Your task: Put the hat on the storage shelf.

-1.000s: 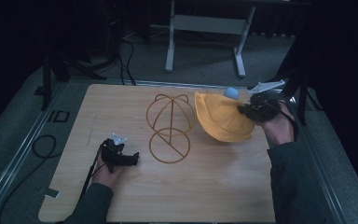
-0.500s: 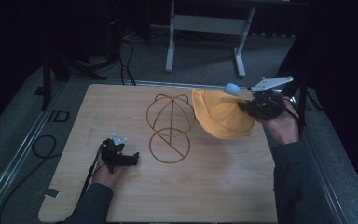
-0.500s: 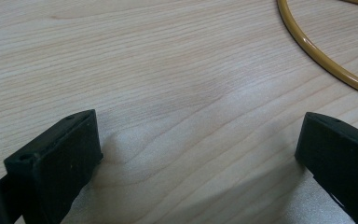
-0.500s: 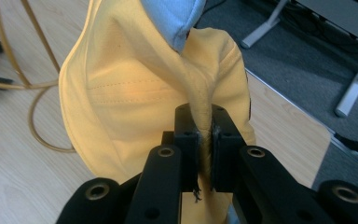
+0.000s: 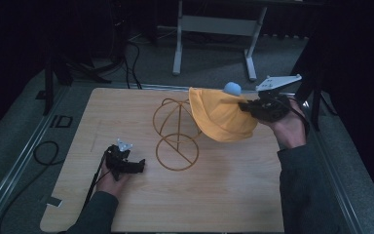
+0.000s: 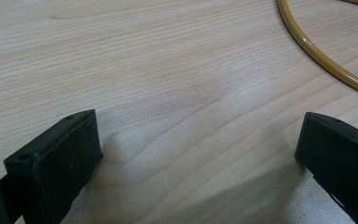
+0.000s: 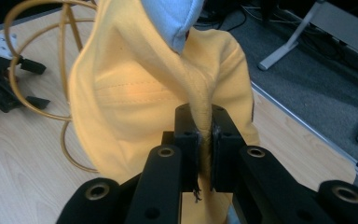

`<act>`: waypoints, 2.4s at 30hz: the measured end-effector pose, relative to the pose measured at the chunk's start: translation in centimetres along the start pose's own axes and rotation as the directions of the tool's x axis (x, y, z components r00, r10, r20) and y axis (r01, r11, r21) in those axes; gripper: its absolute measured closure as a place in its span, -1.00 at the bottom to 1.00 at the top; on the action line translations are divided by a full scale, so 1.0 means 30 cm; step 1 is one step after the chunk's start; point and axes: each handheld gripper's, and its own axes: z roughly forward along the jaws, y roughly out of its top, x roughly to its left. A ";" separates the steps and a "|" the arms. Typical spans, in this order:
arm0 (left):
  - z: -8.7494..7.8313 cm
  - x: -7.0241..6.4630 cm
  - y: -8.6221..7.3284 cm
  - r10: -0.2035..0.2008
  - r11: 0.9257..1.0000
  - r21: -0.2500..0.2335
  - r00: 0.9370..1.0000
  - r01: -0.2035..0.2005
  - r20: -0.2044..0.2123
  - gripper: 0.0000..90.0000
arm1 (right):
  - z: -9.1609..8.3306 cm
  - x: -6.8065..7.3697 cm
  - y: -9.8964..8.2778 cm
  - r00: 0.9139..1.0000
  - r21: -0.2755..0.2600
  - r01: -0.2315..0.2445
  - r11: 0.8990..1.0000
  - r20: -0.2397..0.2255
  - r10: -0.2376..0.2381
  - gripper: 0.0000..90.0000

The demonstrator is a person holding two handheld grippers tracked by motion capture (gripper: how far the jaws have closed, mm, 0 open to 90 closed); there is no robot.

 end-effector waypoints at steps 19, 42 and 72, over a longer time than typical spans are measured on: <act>0.000 -0.001 0.000 -0.002 1.000 -0.002 1.000 0.002 -0.001 -1.00 | -0.031 0.037 0.052 0.999 -0.037 0.039 0.999 -0.024 -0.040 0.87; 0.001 -0.002 0.000 -0.008 1.000 -0.007 1.000 0.008 -0.001 -1.00 | 0.133 0.149 0.204 0.991 -0.011 0.128 0.992 -0.043 -0.129 0.86; 0.000 0.001 0.001 0.001 1.000 -0.002 1.000 -0.001 -0.004 -1.00 | 0.289 0.314 0.366 0.968 0.020 0.229 0.973 -0.113 -0.225 0.81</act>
